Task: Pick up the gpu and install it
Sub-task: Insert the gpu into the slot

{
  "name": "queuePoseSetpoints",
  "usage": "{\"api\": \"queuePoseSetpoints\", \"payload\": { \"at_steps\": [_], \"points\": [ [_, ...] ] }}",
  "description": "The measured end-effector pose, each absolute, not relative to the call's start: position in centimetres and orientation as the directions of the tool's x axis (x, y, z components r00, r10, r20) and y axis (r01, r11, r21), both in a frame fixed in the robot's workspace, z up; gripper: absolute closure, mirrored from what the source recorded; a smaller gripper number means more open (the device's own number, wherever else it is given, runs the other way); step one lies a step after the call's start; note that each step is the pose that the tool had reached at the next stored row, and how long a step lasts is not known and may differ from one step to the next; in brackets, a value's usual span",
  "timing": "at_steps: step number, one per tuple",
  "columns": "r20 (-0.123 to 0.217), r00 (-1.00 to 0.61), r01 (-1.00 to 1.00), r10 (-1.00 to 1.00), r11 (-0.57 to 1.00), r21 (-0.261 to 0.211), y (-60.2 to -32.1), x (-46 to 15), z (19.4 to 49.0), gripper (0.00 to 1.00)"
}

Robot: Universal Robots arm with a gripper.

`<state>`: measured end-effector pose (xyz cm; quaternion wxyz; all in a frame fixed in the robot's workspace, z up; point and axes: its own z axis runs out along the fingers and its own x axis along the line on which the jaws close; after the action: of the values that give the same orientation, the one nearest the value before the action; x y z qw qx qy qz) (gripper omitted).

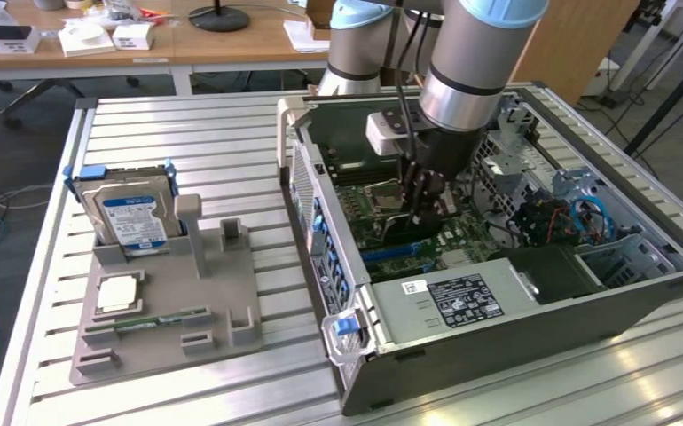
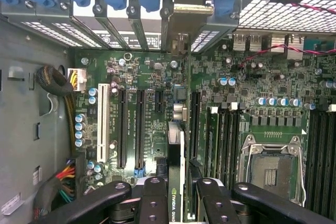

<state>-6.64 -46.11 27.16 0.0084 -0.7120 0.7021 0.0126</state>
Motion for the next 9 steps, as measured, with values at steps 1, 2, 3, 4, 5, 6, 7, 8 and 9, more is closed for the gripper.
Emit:
{"api": "queuePoseSetpoints", "payload": {
  "at_steps": [1,2,3,4,5,6,7,8,9],
  "points": [
    [-0.03,0.014,-1.0,-0.999,-0.014,0.006,-46.11,-6.66,27.16,0.74],
    [-0.03,0.014,-1.0,-0.999,-0.014,0.006,-46.12,-6.67,27.16,0.74],
    [-0.03,0.014,-1.0,-0.999,-0.015,0.006,-46.12,-6.68,27.16,0.74],
    [-0.03,0.014,-1.0,-0.999,-0.014,0.006,-46.11,-6.69,27.16,0.74],
    [-0.03,0.014,-1.0,-0.999,-0.014,0.006,-46.11,-6.7,27.16,0.74],
    [-0.03,0.014,-1.0,-0.999,-0.014,0.006,-46.11,-6.72,27.15,0.74],
    [-0.03,0.014,-1.0,-0.999,-0.014,0.006,-46.11,-6.75,27.15,0.74],
    [-0.03,0.014,-1.0,-0.999,-0.015,0.006,-46.11,-6.76,27.15,0.74],
    [-0.03,0.015,-1.0,-0.999,-0.015,0.006,-46.11,-6.77,27.16,0.74]
  ]
}}
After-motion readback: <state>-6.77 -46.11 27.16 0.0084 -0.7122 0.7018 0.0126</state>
